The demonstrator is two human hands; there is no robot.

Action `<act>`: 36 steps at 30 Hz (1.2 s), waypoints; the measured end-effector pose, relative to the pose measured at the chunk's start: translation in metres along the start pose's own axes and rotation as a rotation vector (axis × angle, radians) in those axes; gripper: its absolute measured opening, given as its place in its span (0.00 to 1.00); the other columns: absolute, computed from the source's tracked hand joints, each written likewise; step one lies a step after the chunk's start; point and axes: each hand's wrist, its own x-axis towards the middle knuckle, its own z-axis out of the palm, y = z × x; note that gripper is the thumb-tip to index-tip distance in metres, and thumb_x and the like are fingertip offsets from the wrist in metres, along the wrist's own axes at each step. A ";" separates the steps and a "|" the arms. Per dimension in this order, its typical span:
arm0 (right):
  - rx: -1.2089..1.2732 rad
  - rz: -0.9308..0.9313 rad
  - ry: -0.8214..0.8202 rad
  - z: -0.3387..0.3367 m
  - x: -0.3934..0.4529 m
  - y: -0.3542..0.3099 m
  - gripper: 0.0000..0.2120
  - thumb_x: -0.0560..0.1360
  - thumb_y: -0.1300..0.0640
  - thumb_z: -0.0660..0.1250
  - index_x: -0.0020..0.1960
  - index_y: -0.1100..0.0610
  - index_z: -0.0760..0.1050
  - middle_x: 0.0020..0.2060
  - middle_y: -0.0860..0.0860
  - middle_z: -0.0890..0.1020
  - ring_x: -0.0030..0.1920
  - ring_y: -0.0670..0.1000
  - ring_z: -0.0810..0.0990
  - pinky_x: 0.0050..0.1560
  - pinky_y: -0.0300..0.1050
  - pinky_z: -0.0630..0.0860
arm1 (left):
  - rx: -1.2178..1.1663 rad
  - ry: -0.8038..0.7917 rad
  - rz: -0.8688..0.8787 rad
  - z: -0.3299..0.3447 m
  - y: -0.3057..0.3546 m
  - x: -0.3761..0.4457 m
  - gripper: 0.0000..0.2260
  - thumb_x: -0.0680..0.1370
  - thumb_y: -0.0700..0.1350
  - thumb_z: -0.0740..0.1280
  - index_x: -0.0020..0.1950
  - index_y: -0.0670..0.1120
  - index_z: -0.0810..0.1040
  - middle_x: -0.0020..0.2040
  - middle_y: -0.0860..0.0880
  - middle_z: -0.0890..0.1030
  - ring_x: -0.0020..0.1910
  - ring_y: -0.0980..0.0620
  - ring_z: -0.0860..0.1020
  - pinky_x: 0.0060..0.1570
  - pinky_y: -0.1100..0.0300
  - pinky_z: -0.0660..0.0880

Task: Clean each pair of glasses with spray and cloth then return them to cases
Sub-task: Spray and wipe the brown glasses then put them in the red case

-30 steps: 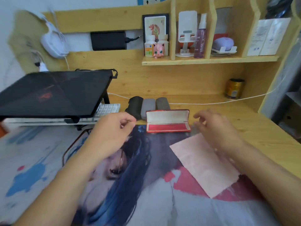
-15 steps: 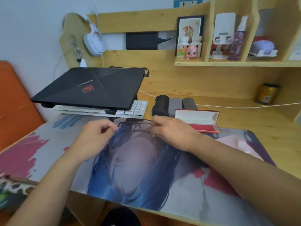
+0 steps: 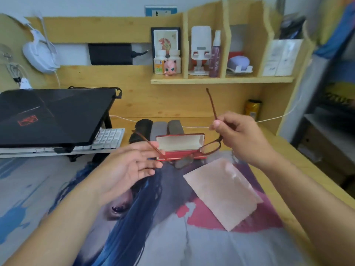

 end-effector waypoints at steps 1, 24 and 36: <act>0.024 0.027 0.031 -0.007 0.000 0.002 0.10 0.81 0.53 0.65 0.44 0.53 0.81 0.31 0.42 0.76 0.31 0.42 0.72 0.34 0.37 0.69 | 0.038 -0.042 -0.001 0.008 -0.002 0.005 0.18 0.78 0.29 0.60 0.64 0.38 0.79 0.59 0.36 0.83 0.49 0.43 0.83 0.45 0.56 0.78; -0.579 0.086 0.193 -0.041 0.163 -0.025 0.18 0.81 0.53 0.63 0.71 0.50 0.72 0.49 0.49 0.80 0.52 0.53 0.79 0.44 0.42 0.70 | 0.484 0.468 0.665 0.015 -0.023 0.053 0.06 0.76 0.52 0.66 0.49 0.60 0.82 0.47 0.51 0.82 0.49 0.53 0.81 0.45 0.66 0.78; -0.546 0.268 0.353 -0.037 0.246 -0.030 0.11 0.77 0.55 0.65 0.57 0.58 0.76 0.47 0.53 0.81 0.51 0.57 0.80 0.50 0.54 0.78 | 0.476 0.441 0.681 0.012 -0.029 0.059 0.07 0.79 0.42 0.67 0.50 0.52 0.83 0.43 0.54 0.78 0.44 0.55 0.80 0.38 0.72 0.74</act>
